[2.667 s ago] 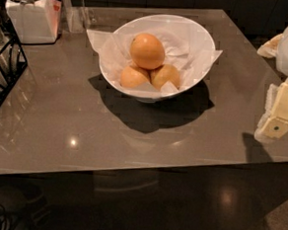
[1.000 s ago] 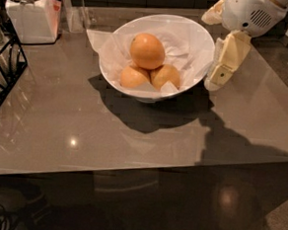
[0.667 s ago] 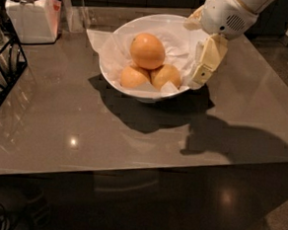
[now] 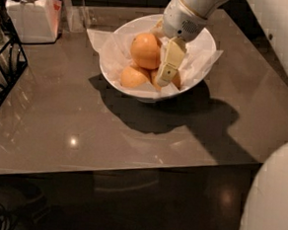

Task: Pick orange from white bowl

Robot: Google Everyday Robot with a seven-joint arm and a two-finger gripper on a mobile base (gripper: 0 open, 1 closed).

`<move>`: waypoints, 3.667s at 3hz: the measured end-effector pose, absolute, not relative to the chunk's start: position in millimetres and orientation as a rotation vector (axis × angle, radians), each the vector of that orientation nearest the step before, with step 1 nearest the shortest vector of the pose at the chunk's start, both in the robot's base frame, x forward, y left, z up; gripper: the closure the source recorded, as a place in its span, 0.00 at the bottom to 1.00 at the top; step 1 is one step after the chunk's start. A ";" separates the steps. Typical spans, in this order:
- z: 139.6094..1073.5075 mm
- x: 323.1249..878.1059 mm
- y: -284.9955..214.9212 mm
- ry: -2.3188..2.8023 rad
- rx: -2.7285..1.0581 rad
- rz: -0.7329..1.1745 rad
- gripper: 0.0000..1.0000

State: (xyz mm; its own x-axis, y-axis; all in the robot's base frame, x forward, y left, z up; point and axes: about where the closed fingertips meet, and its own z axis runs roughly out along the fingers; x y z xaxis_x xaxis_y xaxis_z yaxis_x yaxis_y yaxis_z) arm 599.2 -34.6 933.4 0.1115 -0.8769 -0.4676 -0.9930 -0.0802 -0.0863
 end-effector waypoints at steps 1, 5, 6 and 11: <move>930.7 619.3 -14.0 1.796 -2.054 0.398 0.00; 931.5 623.6 -10.1 1.786 -2.036 0.391 0.89; 931.5 623.6 -10.1 1.785 -2.036 0.392 1.00; 954.4 468.6 -61.0 1.297 -1.453 0.821 1.00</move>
Offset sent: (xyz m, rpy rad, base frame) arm 0.0157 0.0159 -0.0024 -0.0137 -0.0099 0.0223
